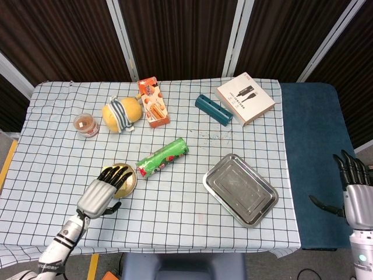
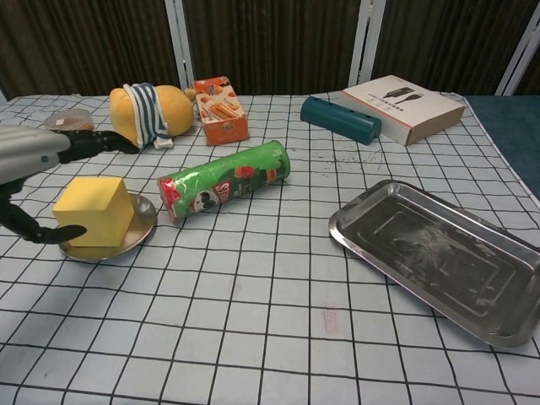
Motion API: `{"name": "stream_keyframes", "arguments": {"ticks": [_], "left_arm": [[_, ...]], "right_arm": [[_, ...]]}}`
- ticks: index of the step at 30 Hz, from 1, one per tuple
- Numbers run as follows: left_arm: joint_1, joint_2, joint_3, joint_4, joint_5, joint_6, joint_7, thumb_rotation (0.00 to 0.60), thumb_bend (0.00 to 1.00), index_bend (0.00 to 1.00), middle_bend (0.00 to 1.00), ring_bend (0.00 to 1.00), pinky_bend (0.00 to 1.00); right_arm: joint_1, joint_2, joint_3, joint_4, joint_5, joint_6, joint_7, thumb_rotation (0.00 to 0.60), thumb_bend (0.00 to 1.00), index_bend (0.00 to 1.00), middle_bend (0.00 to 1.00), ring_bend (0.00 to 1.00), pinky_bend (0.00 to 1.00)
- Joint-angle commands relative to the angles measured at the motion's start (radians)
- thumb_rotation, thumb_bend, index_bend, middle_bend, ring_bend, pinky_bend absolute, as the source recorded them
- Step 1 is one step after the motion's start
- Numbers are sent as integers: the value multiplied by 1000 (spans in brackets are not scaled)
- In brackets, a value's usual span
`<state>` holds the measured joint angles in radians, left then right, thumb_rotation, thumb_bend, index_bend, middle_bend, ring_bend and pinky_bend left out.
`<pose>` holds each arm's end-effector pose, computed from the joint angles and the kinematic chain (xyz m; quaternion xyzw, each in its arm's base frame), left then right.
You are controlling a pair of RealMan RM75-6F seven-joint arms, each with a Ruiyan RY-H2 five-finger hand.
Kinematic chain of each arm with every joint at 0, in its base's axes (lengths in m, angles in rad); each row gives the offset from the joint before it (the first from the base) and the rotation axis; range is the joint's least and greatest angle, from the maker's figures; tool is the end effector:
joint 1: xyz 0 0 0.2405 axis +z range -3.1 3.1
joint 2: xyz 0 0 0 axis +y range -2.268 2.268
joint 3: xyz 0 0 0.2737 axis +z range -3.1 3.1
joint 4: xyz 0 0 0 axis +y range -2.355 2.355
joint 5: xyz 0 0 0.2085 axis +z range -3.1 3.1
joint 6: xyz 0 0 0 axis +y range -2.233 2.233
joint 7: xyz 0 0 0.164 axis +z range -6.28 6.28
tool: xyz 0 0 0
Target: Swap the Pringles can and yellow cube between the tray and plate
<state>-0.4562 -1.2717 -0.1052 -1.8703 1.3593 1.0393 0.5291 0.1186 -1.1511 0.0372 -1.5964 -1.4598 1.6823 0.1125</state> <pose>-0.1832 0.2767 0.0449 -0.7796 -0.3194 -0.3366 0.4207 -0.3148 -0.2077 0.1889 0.5262 -0.3659 0.4836 0.5962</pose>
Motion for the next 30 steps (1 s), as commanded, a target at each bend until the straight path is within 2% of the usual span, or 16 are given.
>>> {"name": "stream_keyframes", "arguments": {"ticks": [1,14,21,30], "left_arm": [[-62,-57,-23,8,-97,-57,85,600,331,0,0,0,99],[-191,-154,-33,118,-338,-110,206,600,330,0,0,0,99],[-211,-162,-20,157,-360,-74,210,600,327,0,0,0,100],[-220,-128,1,152,-421,-56,206,600,325,0,0,0,99]], "right_arm": [[-9,3,10,6,-12,4,21,600,64,0,0,0,0],[-25,7,19,17,-60,-17,51,600,65,0,0,0,0],[-25,9,20,12,-75,-41,43,600,65,0,0,0,0],[-32,7,31,8,-81,-48,43,600,65,0,0,0,0]]}}
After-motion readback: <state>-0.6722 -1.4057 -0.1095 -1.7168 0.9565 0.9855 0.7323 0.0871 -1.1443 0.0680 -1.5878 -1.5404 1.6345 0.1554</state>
